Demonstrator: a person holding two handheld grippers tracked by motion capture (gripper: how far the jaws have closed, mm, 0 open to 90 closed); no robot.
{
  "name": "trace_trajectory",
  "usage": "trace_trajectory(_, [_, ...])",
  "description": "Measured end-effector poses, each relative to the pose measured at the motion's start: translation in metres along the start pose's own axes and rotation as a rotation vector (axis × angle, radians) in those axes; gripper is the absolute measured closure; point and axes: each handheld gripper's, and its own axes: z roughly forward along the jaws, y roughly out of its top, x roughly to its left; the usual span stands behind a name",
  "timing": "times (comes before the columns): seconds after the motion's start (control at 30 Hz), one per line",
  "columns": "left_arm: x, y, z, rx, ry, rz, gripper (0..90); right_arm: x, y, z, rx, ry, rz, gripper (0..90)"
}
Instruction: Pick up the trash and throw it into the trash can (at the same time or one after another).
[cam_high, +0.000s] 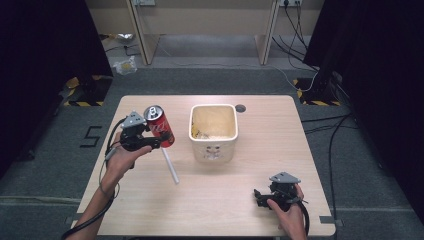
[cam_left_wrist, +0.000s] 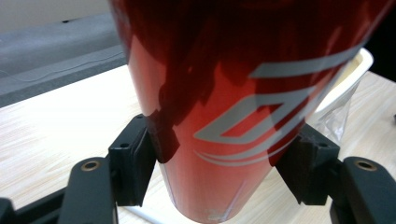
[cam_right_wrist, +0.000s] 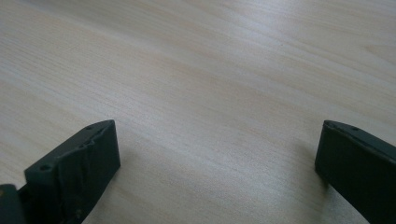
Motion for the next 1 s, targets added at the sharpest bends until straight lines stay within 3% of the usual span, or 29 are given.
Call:
trace_trajectory(0.17, [0.000, 0.007, 0.000, -0.002, 0.010, 0.012, 33.8, 0.000, 0.000, 0.000, 0.000, 0.000, 0.001, 0.2])
trace_trajectory(0.47, [-0.003, 0.025, 0.002, -0.019, -0.024, 0.001, 33.8, 0.000, 0.000, 0.000, 0.001, 0.000, 0.000, 0.3])
trace_trajectory(0.73, [-0.012, 0.048, 0.009, -0.029, -0.022, 0.027, 33.8, 0.000, 0.000, 0.000, -0.001, 0.000, 0.000, 0.3])
trace_trajectory(1.0, [-0.024, 0.065, 0.024, -0.037, -0.058, 0.034, 33.7, 0.000, 0.000, 0.000, -0.001, 0.000, 0.000, 0.3])
